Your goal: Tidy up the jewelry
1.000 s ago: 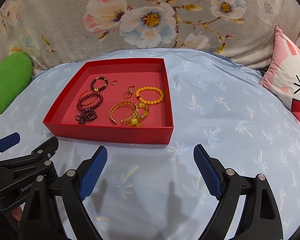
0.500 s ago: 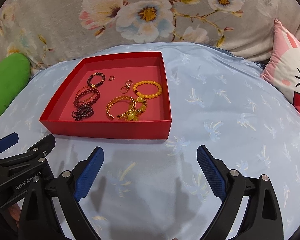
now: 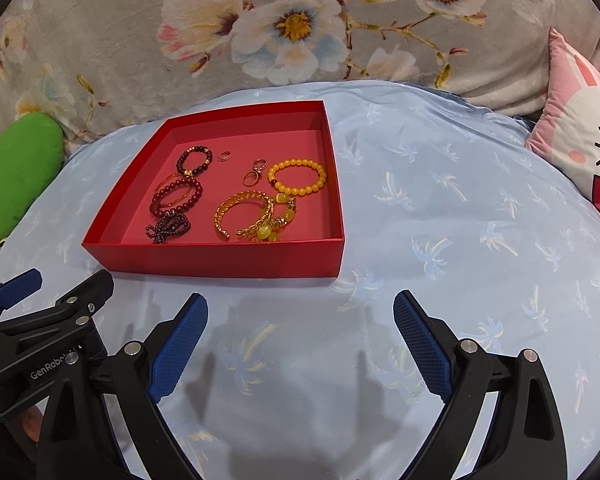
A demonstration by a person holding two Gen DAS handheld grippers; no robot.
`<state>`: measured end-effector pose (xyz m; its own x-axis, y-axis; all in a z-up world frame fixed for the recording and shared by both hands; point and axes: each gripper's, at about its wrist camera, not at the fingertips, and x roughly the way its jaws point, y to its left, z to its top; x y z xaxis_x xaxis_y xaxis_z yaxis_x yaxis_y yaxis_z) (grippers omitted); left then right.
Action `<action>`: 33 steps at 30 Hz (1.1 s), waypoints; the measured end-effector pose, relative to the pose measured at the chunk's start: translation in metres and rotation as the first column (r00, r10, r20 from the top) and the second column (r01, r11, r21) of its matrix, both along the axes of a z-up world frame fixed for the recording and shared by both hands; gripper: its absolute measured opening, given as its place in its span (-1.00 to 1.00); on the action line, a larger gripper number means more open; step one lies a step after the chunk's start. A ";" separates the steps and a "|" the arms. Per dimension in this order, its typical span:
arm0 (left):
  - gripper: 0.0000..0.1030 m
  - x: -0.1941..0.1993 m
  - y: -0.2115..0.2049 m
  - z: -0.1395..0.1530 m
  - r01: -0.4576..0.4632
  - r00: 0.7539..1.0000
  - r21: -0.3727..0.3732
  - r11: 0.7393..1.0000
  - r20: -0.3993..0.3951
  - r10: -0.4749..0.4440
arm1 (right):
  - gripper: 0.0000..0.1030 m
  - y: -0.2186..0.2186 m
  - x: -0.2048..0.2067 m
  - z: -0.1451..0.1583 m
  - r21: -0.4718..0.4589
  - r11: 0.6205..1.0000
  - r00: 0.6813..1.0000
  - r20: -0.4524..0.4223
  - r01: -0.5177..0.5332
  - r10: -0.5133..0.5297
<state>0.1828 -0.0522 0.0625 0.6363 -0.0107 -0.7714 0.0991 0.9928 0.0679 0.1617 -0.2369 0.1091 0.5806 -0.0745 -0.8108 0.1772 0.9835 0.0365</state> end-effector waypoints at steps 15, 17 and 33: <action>0.78 0.001 0.002 -0.001 -0.001 1.000 -0.025 1.000 -0.017 0.001 | 0.75 -0.001 0.000 0.002 -0.009 1.000 1.000 0.001 0.003 -0.003; 0.78 0.002 0.002 -0.001 0.000 1.000 -0.027 1.000 -0.018 0.000 | 0.75 0.000 0.001 0.002 -0.008 1.000 1.000 0.001 0.003 -0.003; 0.78 0.004 0.002 0.002 -0.007 1.000 -0.021 1.000 -0.010 0.006 | 0.75 -0.002 0.002 0.003 -0.016 1.000 1.000 0.000 0.004 -0.004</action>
<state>0.1865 -0.0502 0.0643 0.6285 -0.0226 -0.7775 0.0932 0.9946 0.0464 0.1640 -0.2385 0.1118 0.5801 -0.0901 -0.8095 0.1814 0.9832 0.0206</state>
